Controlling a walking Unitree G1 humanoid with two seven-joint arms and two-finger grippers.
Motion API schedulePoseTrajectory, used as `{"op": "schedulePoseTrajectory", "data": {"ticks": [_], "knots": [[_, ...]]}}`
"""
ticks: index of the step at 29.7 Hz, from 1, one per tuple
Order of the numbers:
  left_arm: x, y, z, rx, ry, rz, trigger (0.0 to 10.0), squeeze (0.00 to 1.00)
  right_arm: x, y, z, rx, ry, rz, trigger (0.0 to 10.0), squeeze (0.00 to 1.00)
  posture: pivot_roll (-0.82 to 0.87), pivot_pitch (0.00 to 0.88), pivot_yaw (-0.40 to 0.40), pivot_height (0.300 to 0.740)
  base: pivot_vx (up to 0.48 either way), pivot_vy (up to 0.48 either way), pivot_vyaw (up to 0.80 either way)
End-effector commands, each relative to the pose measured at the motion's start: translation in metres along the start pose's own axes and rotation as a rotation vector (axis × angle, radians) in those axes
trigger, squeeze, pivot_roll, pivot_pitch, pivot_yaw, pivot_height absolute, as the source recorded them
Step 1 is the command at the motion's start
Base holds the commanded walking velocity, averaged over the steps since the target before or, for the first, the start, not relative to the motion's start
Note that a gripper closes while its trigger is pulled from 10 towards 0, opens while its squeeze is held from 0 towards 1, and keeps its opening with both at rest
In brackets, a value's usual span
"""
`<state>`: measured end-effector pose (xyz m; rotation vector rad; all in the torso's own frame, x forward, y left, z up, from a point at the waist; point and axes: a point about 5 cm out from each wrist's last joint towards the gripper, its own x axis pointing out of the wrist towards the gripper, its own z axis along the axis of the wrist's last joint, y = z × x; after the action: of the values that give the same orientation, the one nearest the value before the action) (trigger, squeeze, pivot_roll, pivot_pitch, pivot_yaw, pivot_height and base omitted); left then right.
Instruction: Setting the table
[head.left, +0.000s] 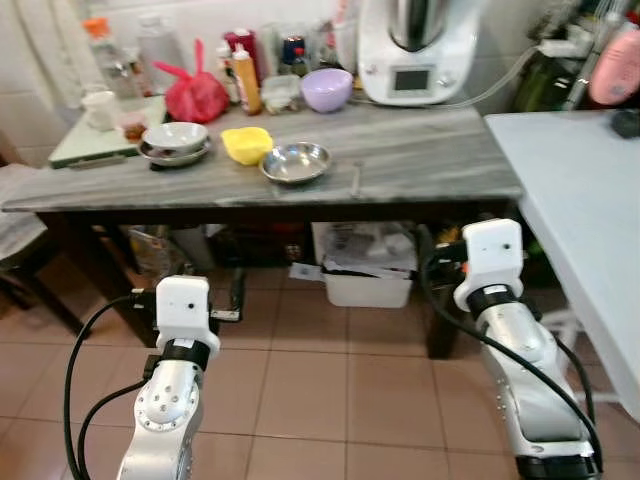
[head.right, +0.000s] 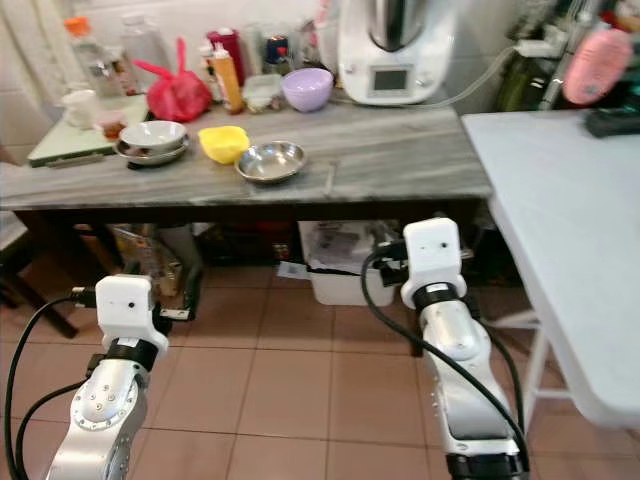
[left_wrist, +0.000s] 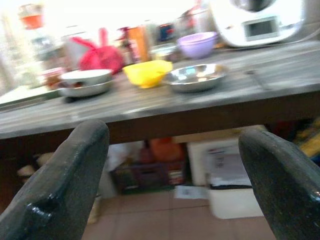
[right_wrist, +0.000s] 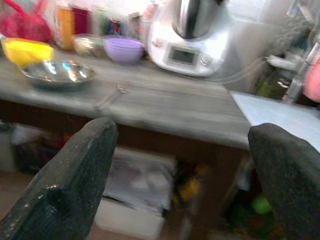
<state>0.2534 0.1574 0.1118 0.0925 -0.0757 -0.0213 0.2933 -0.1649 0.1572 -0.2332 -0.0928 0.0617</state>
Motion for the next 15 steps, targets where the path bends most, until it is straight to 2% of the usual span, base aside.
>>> {"op": "schedulePoseTrajectory", "data": {"ticks": [1,5,12,15], "knots": [[-0.0004,0.0054,-0.0011,0.006,0.006,0.0,10.0,0.0,0.0023,0.0061,0.0028,0.008,-0.012,0.017,10.0,0.0,-0.12,0.025,0.095,0.74,0.0,0.0,0.0],[0.0006,0.0032,0.0029,-0.038,-0.013,-0.034,10.0,0.0,0.0038,0.0074,0.0025,0.0,-0.01,0.007,10.0,0.0,-0.11,0.033,0.095,0.74,0.0,0.0,0.0],[-0.0014,-0.0019,0.0027,-0.048,-0.005,-0.066,10.0,0.0,0.0042,0.0086,0.0007,-0.033,-0.018,-0.01,10.0,0.0,-0.11,0.042,0.097,0.74,0.0,0.0,0.0],[-0.0012,-0.0036,0.0033,-0.066,-0.007,-0.085,10.0,0.0,0.0051,0.0068,0.0001,-0.014,-0.012,-0.02,10.0,0.0,-0.11,0.044,0.099,0.74,0.0,-0.107,0.0]]}}
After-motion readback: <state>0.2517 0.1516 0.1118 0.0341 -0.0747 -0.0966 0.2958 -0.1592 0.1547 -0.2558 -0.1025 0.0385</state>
